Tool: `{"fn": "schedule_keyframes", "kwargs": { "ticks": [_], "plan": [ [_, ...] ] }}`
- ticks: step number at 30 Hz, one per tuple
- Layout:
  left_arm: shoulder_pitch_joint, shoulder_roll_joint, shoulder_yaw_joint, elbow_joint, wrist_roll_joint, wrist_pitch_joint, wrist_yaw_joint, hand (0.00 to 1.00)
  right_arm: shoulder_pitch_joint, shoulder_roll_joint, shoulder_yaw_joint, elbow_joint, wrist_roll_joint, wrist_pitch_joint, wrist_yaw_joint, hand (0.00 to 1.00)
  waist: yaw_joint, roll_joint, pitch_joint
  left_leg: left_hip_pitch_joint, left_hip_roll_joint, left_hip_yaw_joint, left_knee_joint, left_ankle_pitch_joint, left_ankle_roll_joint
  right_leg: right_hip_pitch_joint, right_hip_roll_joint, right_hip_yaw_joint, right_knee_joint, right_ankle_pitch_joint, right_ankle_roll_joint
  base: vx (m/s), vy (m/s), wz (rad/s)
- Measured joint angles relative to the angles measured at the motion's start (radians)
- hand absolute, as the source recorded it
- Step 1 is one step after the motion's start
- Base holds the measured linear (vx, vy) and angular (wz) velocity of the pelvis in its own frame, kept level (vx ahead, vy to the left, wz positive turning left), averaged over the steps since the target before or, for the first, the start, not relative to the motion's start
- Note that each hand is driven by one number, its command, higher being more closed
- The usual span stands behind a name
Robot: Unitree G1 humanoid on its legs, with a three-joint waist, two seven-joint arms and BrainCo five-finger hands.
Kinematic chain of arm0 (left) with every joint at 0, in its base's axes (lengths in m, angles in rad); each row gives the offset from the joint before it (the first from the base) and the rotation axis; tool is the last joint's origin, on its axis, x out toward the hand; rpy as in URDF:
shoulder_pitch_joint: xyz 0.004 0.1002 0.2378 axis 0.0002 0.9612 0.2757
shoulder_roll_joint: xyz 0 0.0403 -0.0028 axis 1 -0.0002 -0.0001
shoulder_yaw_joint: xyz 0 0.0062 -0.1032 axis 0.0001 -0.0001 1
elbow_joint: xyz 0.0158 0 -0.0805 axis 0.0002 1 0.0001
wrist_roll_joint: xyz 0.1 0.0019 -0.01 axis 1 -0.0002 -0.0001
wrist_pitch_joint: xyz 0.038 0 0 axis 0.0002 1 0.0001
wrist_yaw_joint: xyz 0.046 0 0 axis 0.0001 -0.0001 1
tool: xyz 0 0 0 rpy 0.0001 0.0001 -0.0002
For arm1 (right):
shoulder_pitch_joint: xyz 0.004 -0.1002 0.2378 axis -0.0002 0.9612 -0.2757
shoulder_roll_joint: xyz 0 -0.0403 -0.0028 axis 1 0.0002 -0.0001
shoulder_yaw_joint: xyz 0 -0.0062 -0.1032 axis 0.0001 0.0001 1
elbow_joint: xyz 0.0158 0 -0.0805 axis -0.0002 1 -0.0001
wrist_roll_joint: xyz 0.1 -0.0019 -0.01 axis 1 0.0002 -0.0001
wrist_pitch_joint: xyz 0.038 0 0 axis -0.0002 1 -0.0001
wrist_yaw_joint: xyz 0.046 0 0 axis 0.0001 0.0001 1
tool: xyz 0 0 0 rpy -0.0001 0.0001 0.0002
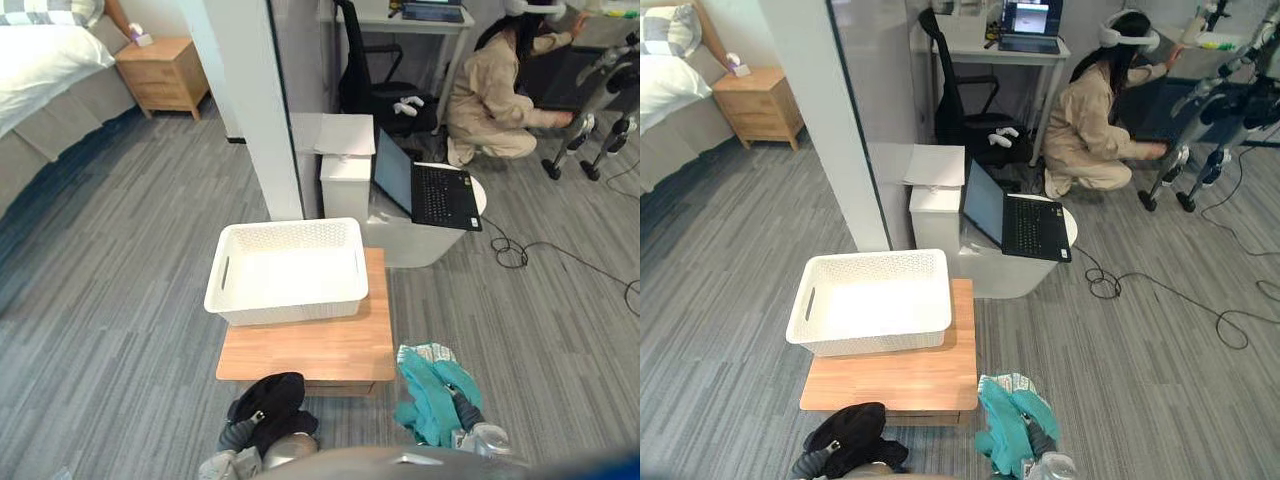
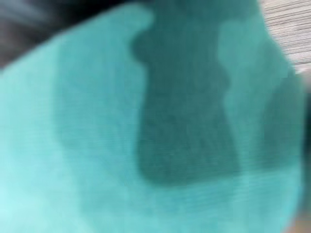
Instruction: Tidy the bed and pick cloth on bed and put in laundry
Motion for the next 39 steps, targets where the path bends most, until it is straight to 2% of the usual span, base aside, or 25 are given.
{"fn": "schedule_keyframes", "kwargs": {
  "ticks": [1,2,4,5,7,8,9,10,11,12,13,14,16,17,18,19,20,21,22,24,26,28,30,34,39],
  "plan": [
    [0.006,0.010,0.013,0.005,0.015,-0.013,0.001,1.00,0.008,0.009,-0.035,-0.001,0.000,0.000,-0.001,1.00,-0.007,-0.020,0.004,-0.020,0.045,0.116,0.085,-0.039,0.006,0.012,-0.031,-0.016,0.005,-0.002,0.003,0.05,0.187,0.51],
    [0.007,0.009,0.016,0.009,0.017,-0.019,0.001,1.00,0.012,0.007,-0.044,0.001,0.000,0.000,-0.001,1.00,-0.010,-0.019,0.005,-0.035,0.074,0.129,0.130,-0.042,0.011,0.014,-0.041,-0.019,0.011,-0.002,0.003,0.03,0.154,0.40],
    [0.010,-0.005,0.017,0.016,0.045,-0.045,0.023,1.00,0.018,-0.020,-0.056,0.001,0.000,-0.005,0.001,1.00,-0.018,-0.006,-0.001,-0.070,0.177,0.121,0.215,-0.035,0.001,0.017,-0.066,-0.014,0.014,0.009,0.031,-0.03,0.233,0.07],
    [0.010,-0.015,0.014,0.023,0.056,-0.062,0.045,1.00,0.017,-0.036,-0.055,0.001,0.000,-0.014,0.006,1.00,-0.019,0.005,0.000,-0.075,0.217,0.093,0.227,-0.031,-0.086,0.016,-0.080,-0.007,0.001,0.025,0.062,-0.08,0.421,-0.17],
    [0.010,0.014,-0.002,0.040,0.098,-0.075,0.084,1.00,0.008,-0.018,-0.053,0.014,-0.002,-0.027,0.021,1.00,-0.010,-0.016,-0.005,-0.069,0.158,0.115,0.222,-0.051,-0.066,0.019,-0.117,0.020,-0.038,0.080,0.078,-0.05,0.376,-0.28],
    [0.010,0.037,-0.027,0.043,0.143,-0.077,0.115,1.00,0.010,0.015,-0.054,0.017,-0.002,-0.042,0.041,1.00,-0.015,-0.042,-0.019,-0.051,0.132,0.129,0.192,-0.048,-0.062,0.017,-0.134,0.029,-0.050,0.139,0.081,0.01,0.324,-0.27],
    [0.008,0.052,-0.064,0.055,0.172,-0.072,0.139,1.00,0.018,0.041,-0.054,0.017,-0.012,-0.063,0.061,1.00,-0.011,-0.045,-0.020,-0.017,0.117,0.144,0.142,-0.037,-0.050,0.017,-0.138,0.041,-0.046,0.217,0.085,0.00,0.316,-0.22],
    [0.009,0.058,-0.086,0.067,0.189,-0.064,0.153,1.00,0.023,0.048,-0.053,0.017,-0.015,-0.075,0.067,1.00,-0.011,-0.038,-0.020,0.003,0.112,0.145,0.115,-0.030,-0.044,0.016,-0.138,0.043,-0.034,0.252,0.081,-0.03,0.309,-0.06],
    [0.000,0.065,-0.127,0.076,0.229,-0.041,0.168,1.00,0.028,0.048,-0.053,0.005,-0.020,-0.102,0.078,1.00,-0.020,-0.025,-0.022,0.036,0.102,0.148,0.067,-0.024,-0.038,-0.005,-0.140,0.043,0.010,0.308,0.038,-0.06,0.301,0.05],
    [-0.015,0.067,-0.159,0.078,0.264,-0.018,0.185,1.00,0.029,0.041,-0.038,-0.005,-0.020,-0.118,0.091,1.00,-0.024,-0.010,-0.032,0.051,0.096,0.165,0.023,-0.010,-0.024,-0.040,-0.141,0.022,0.036,0.365,-0.037,-0.05,0.288,0.00],
    [-0.014,0.066,-0.171,0.077,0.278,-0.009,0.192,1.00,0.030,0.038,-0.024,-0.009,-0.019,-0.129,0.095,1.00,-0.021,-0.004,-0.036,0.054,0.095,0.181,0.001,0.001,-0.013,-0.048,-0.139,-0.001,0.037,0.389,-0.066,-0.02,0.254,-0.19],
    [-0.018,0.068,-0.185,0.075,0.279,0.004,0.198,1.00,0.023,0.040,0.009,-0.012,-0.019,-0.153,0.099,1.00,-0.015,-0.001,-0.038,0.060,0.089,0.203,-0.036,0.025,0.014,-0.068,-0.133,-0.055,0.055,0.380,-0.068,0.04,0.165,-0.33],
    [-0.029,0.076,-0.215,0.072,0.275,0.035,0.207,1.00,0.012,0.059,0.061,-0.012,-0.022,-0.173,0.117,1.00,-0.015,0.001,-0.039,0.067,0.082,0.220,-0.071,0.044,0.031,-0.072,-0.062,-0.087,0.081,0.265,-0.018,0.08,0.080,-0.29],
    [-0.039,0.086,-0.249,0.074,0.274,0.052,0.213,1.00,0.005,0.070,0.069,-0.018,-0.023,-0.180,0.131,1.00,-0.019,0.002,-0.038,0.063,0.078,0.214,-0.079,0.051,0.039,-0.069,0.026,-0.055,0.058,0.182,0.009,0.09,0.000,-0.08],
    [-0.054,0.091,-0.272,0.082,0.274,0.062,0.214,1.00,0.002,0.071,0.071,-0.024,-0.017,-0.180,0.135,1.00,-0.023,0.007,-0.034,0.057,0.074,0.204,-0.080,0.053,0.043,-0.052,0.095,-0.010,0.014,0.130,0.009,0.09,-0.080,0.27],
    [-0.081,0.102,-0.312,0.084,0.275,0.085,0.215,1.00,0.011,0.070,0.076,-0.040,0.002,-0.183,0.133,1.00,-0.041,0.006,-0.032,0.033,0.047,0.166,-0.080,0.060,0.053,-0.011,0.192,0.103,-0.103,0.088,-0.007,0.04,-0.079,0.39],
    [-0.087,0.103,-0.318,0.085,0.276,0.088,0.215,1.00,0.013,0.069,0.076,-0.042,0.005,-0.185,0.132,1.00,-0.043,0.005,-0.032,0.029,0.039,0.160,-0.080,0.062,0.055,-0.001,0.200,0.122,-0.126,0.084,-0.012,-0.01,-0.146,0.52],
    [-0.116,0.093,-0.329,0.096,0.274,0.103,0.219,1.00,0.015,0.051,0.077,-0.046,0.016,-0.190,0.121,1.00,-0.046,0.006,-0.010,0.031,-0.002,0.137,-0.097,0.066,0.062,0.030,0.192,0.186,-0.160,0.064,-0.058,-0.05,-0.055,0.59],
    [-0.135,0.080,-0.345,0.104,0.275,0.113,0.220,1.00,0.007,0.044,0.077,-0.050,0.032,-0.191,0.110,1.00,-0.059,0.034,0.006,0.033,-0.010,0.103,-0.117,0.089,0.067,0.027,0.187,0.212,-0.142,0.057,-0.068,-0.05,-0.050,0.74],
    [-0.143,0.076,-0.360,0.101,0.275,0.118,0.221,1.00,0.008,0.043,0.077,-0.057,0.052,-0.199,0.097,1.00,-0.066,0.038,0.009,0.039,-0.016,0.069,-0.146,0.117,0.066,0.020,0.182,0.207,-0.118,0.042,-0.085,0.01,0.006,0.71],
    [-0.144,0.078,-0.358,0.098,0.270,0.111,0.229,1.00,0.013,0.042,0.087,-0.047,0.063,-0.200,0.072,1.00,-0.050,0.035,0.010,0.050,-0.013,0.047,-0.170,0.141,0.058,0.025,0.184,0.202,-0.106,0.037,-0.085,-0.03,-0.057,0.43],
    [-0.143,0.089,-0.357,0.099,0.264,0.067,0.231,1.00,0.002,0.046,0.101,-0.050,0.085,-0.230,0.010,1.00,-0.025,0.016,0.022,0.063,-0.017,0.022,-0.199,0.166,0.049,0.033,0.183,0.196,-0.091,0.015,-0.074,-0.09,-0.102,0.28],
    [-0.131,0.100,-0.355,0.100,0.265,0.040,0.231,1.00,-0.002,0.043,0.100,-0.091,0.086,-0.246,-0.036,1.00,-0.022,0.000,0.027,0.063,-0.032,0.006,-0.202,0.178,0.050,0.032,0.167,0.191,-0.074,-0.028,-0.064,-0.12,-0.082,0.20],
    [-0.074,0.088,-0.338,0.100,0.263,0.011,0.239,1.00,-0.005,-0.016,0.070,-0.313,0.085,-0.259,-0.104,1.00,-0.027,0.013,0.021,0.051,-0.041,-0.001,-0.202,0.190,0.059,0.012,0.153,0.185,-0.056,-0.047,-0.037,-0.12,-0.002,0.12],
    [-0.031,0.076,-0.312,0.098,0.219,0.015,0.278,1.00,-0.124,-0.143,0.012,-0.575,0.067,-0.297,-0.095,1.00,-0.027,0.019,0.004,0.000,-0.058,-0.020,-0.202,0.195,0.075,-0.020,0.143,0.184,-0.087,-0.013,-0.012,-0.04,0.075,0.08]
  ]
}}
